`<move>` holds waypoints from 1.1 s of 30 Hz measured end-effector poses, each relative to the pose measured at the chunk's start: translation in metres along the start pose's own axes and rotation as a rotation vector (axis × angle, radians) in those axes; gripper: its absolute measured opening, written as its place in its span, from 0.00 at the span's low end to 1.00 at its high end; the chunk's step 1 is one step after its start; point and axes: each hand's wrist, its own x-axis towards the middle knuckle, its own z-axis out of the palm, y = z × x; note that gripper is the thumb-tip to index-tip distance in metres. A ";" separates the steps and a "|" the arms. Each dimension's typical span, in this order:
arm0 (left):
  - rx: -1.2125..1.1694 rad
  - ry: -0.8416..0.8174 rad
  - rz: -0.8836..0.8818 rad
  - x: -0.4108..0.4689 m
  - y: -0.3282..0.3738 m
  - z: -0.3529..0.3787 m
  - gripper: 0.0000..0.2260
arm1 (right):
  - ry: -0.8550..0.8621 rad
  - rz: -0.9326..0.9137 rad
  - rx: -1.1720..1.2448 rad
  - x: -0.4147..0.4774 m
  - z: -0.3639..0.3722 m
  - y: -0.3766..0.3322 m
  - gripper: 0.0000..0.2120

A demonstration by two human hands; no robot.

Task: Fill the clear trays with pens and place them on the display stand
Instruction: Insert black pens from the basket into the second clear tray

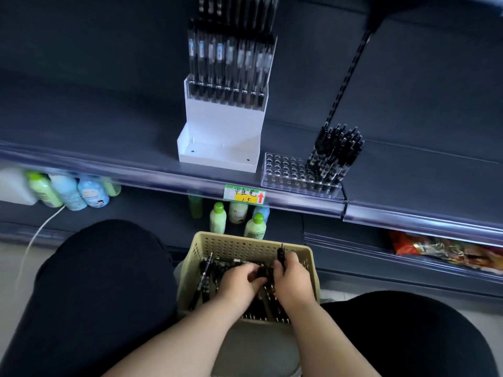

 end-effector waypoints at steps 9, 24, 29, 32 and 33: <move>-0.221 0.259 0.168 -0.017 0.034 -0.040 0.16 | 0.216 -0.173 0.220 -0.008 -0.030 -0.035 0.08; -0.407 0.327 0.490 -0.008 0.105 -0.102 0.18 | 0.356 -0.358 0.811 0.010 -0.113 -0.074 0.20; -0.444 0.301 0.597 0.018 0.141 -0.119 0.11 | 0.456 -0.611 0.799 0.030 -0.170 -0.099 0.05; -0.433 0.278 0.675 0.041 0.173 -0.131 0.11 | 0.498 -0.736 0.745 0.052 -0.205 -0.120 0.04; -0.424 0.276 0.704 0.050 0.183 -0.134 0.11 | 0.501 -0.752 0.701 0.060 -0.215 -0.125 0.05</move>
